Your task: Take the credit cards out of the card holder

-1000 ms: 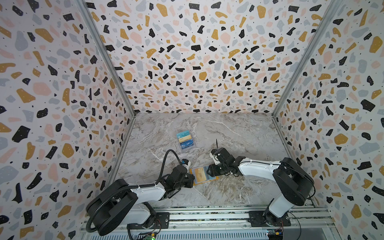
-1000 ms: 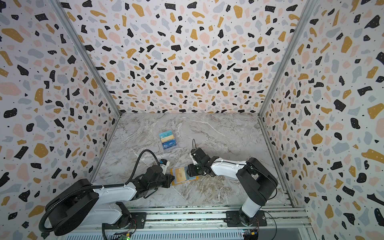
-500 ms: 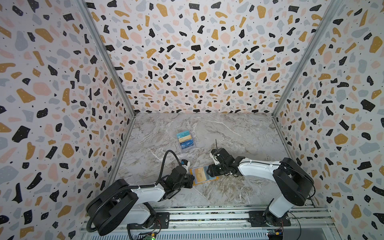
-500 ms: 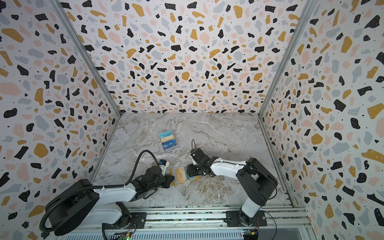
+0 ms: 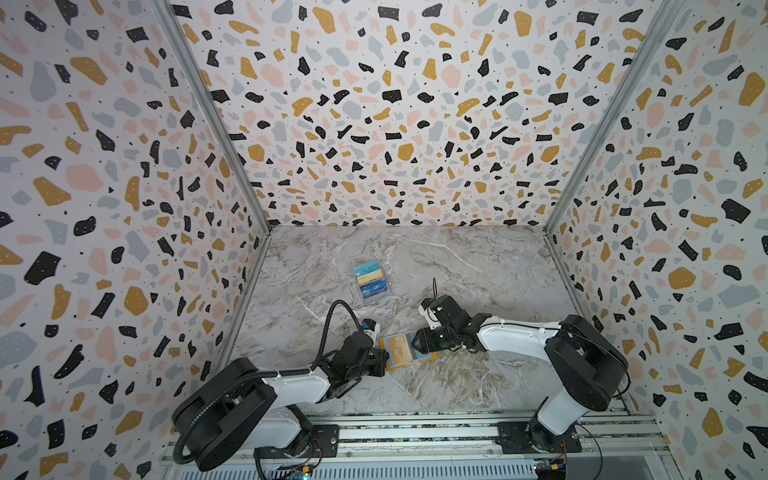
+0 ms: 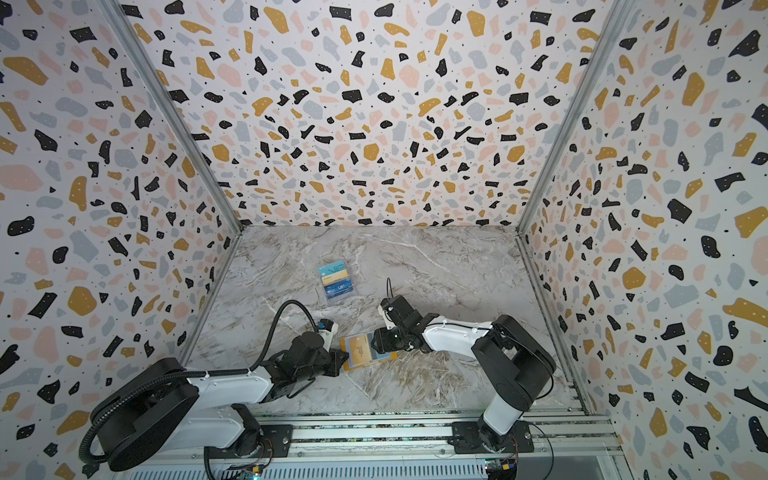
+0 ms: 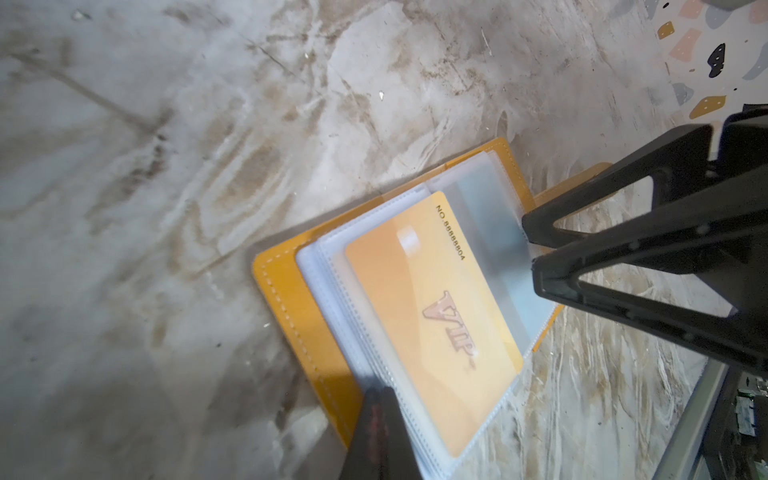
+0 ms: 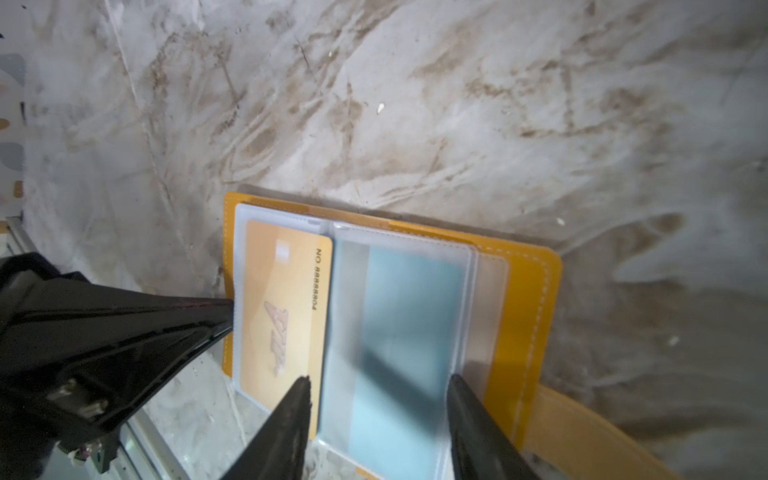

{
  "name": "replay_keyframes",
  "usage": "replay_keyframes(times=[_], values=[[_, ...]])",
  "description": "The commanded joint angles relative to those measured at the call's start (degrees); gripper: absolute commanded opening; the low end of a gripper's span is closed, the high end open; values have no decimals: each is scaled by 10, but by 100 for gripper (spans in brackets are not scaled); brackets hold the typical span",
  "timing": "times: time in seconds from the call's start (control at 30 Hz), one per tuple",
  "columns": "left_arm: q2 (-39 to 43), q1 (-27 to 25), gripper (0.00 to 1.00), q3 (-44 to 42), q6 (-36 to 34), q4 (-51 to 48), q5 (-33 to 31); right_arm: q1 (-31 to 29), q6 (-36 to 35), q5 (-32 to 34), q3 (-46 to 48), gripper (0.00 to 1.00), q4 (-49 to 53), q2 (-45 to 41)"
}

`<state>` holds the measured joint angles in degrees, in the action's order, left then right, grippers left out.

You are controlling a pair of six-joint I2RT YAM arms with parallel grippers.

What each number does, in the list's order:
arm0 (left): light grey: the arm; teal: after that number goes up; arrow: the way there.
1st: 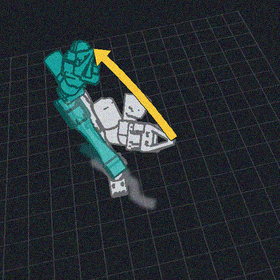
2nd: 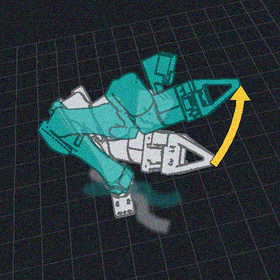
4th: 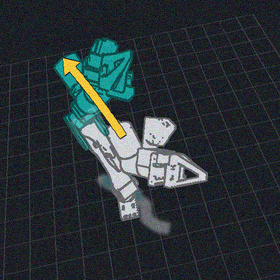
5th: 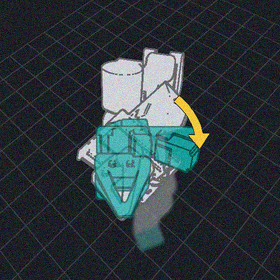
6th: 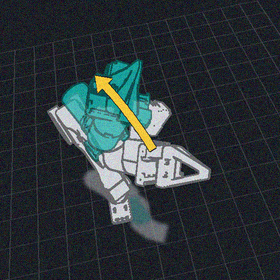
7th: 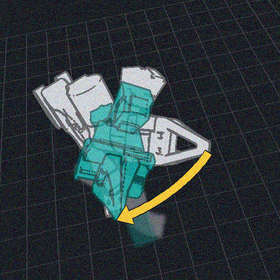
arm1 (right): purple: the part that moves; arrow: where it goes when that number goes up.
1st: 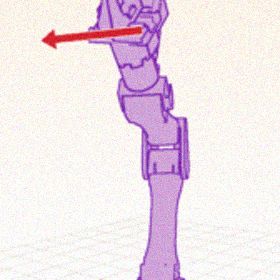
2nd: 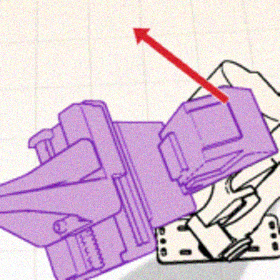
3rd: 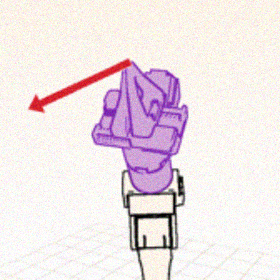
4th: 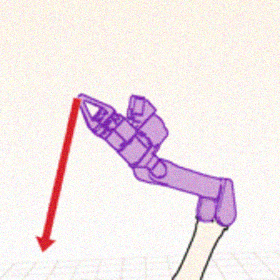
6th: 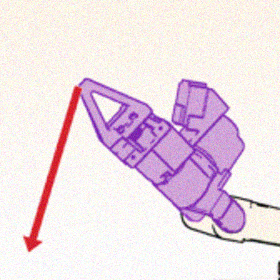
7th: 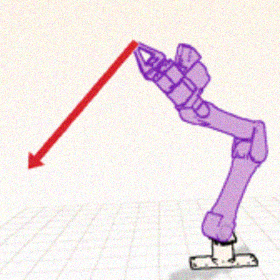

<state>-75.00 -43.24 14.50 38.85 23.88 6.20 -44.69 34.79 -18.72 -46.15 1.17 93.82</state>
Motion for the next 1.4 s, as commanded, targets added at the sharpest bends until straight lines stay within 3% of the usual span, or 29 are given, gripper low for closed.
replay_keyframes(times=[0.0, 0.33, 0.63, 1.03, 1.2, 1.37], values=[[-11, -1, 4, -13, 5, -11, 2, 4, 16, -61, 15, 54, -31, -30], [-20, -1, 4, -11, 5, -5, 3, 26, 44, -150, 44, 53, -105, -67], [-16, -1, 4, -18, 9, -2, 0, 27, 51, -176, 47, 53, -120, -72], [25, -1, 5, -14, 9, -29, -12, -18, 62, -211, 23, 53, -152, 8], [47, -1, 5, -16, 4, -46, -20, -16, 48, -140, 24, 52, -123, -31], [51, -2, 5, -17, -2, -46, -21, -11, 2, -8, -5, 52, -2, -72]])
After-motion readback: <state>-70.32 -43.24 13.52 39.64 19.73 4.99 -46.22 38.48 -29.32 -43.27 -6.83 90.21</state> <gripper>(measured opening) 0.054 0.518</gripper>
